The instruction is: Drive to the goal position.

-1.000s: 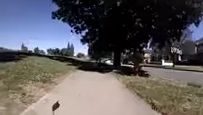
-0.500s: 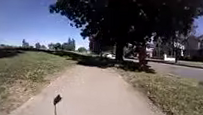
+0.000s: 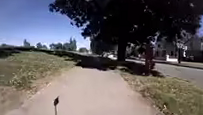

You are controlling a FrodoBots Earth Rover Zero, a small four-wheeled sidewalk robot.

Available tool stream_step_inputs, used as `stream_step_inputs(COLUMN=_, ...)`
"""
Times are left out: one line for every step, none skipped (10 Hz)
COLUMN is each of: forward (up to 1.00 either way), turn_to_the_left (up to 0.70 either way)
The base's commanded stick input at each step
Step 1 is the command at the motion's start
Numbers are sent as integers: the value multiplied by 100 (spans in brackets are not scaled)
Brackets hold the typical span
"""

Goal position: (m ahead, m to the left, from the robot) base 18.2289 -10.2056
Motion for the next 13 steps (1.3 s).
stream_step_inputs(forward=85, turn_to_the_left=0)
stream_step_inputs(forward=85, turn_to_the_left=0)
stream_step_inputs(forward=85, turn_to_the_left=0)
stream_step_inputs(forward=85, turn_to_the_left=0)
stream_step_inputs(forward=85, turn_to_the_left=0)
stream_step_inputs(forward=85, turn_to_the_left=0)
stream_step_inputs(forward=85, turn_to_the_left=0)
stream_step_inputs(forward=85, turn_to_the_left=0)
stream_step_inputs(forward=85, turn_to_the_left=0)
stream_step_inputs(forward=85, turn_to_the_left=0)
stream_step_inputs(forward=85, turn_to_the_left=0)
stream_step_inputs(forward=85, turn_to_the_left=0)
stream_step_inputs(forward=85, turn_to_the_left=0)
